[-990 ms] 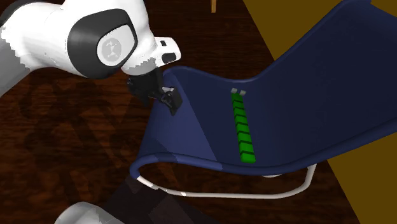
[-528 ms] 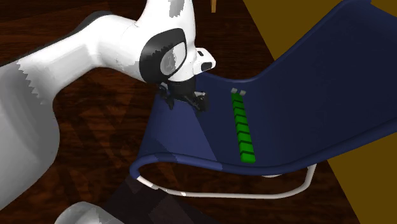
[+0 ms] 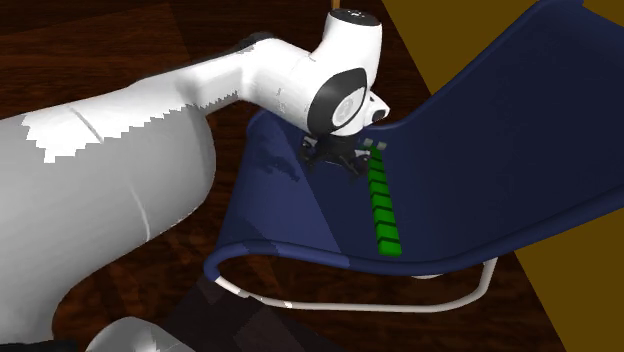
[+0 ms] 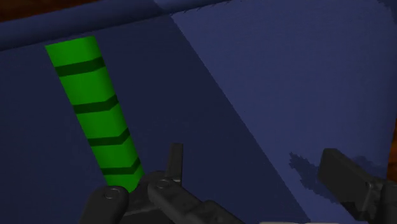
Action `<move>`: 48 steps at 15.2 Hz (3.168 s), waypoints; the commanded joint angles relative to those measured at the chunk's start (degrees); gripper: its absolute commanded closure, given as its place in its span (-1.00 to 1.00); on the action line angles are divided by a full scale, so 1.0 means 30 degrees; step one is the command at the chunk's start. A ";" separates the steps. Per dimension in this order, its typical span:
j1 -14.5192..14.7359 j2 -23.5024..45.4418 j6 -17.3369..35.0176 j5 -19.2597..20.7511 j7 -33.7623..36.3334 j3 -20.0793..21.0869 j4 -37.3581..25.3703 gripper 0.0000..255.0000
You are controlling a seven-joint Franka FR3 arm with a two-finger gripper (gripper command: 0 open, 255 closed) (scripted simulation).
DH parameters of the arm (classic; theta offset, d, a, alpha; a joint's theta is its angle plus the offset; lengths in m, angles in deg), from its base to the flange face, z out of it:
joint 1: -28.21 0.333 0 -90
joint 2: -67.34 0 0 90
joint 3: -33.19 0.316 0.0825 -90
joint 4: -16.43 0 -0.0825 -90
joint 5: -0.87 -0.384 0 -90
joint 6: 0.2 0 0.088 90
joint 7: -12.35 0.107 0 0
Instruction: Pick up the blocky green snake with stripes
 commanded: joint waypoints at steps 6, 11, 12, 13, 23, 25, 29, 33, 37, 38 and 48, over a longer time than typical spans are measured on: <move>-0.0058 0.5534 0.0784 -0.1536 -0.3547 -0.1584 -0.3426 -1.00; -0.0615 0.9742 0.0485 -0.3032 -0.5931 -0.2085 -0.6769 -1.00; -0.0789 1.0610 0.0342 -0.3330 -0.6357 -0.2108 -0.7541 -1.00; -0.0979 1.1488 0.0172 -0.3619 -0.6759 -0.2110 -0.8352 -1.00; -0.1704 1.4754 0.0782 -0.4626 -0.8127 -0.1868 -1.0242 -1.00; -0.1701 1.4865 0.1130 -0.4679 -0.8197 -0.1847 -0.9994 -1.00; -0.1712 1.4885 0.1129 -0.4685 -0.8211 -0.1848 -1.0014 1.00; -0.1715 1.4882 0.1121 -0.4684 -0.8212 -0.1850 -1.0018 1.00; -0.1702 1.4793 0.0910 -0.4645 -0.8152 -0.1861 -1.0149 1.00; -0.1703 1.4721 0.0691 -0.4611 -0.8108 -0.1874 -1.0303 1.00; -0.1782 1.4252 -0.1613 -0.4368 -0.7697 -0.1973 -1.2196 1.00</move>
